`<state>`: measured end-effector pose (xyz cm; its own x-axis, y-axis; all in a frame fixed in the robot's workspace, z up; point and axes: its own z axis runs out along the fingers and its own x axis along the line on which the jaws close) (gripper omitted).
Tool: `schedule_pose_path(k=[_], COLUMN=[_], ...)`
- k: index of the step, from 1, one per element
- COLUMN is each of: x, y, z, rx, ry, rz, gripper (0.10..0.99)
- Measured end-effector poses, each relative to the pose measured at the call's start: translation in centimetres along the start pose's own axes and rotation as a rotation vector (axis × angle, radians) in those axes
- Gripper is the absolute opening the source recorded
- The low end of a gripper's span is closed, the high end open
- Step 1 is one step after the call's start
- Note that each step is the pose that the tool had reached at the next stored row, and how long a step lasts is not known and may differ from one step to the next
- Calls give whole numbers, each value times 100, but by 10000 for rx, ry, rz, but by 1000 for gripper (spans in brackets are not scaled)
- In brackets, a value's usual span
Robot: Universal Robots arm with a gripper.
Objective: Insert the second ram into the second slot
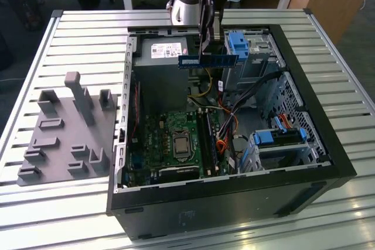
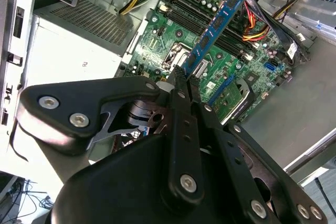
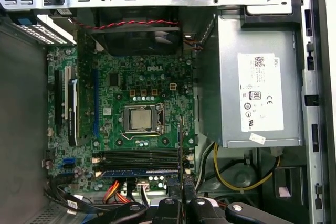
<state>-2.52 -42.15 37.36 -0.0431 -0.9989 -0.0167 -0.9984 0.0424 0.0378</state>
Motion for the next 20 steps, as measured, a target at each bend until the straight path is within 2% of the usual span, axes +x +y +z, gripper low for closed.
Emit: schedule_pose_path(k=[20], x=[0], y=[0], z=[0], rx=[6], ry=[-13], rz=[311], gripper=[137])
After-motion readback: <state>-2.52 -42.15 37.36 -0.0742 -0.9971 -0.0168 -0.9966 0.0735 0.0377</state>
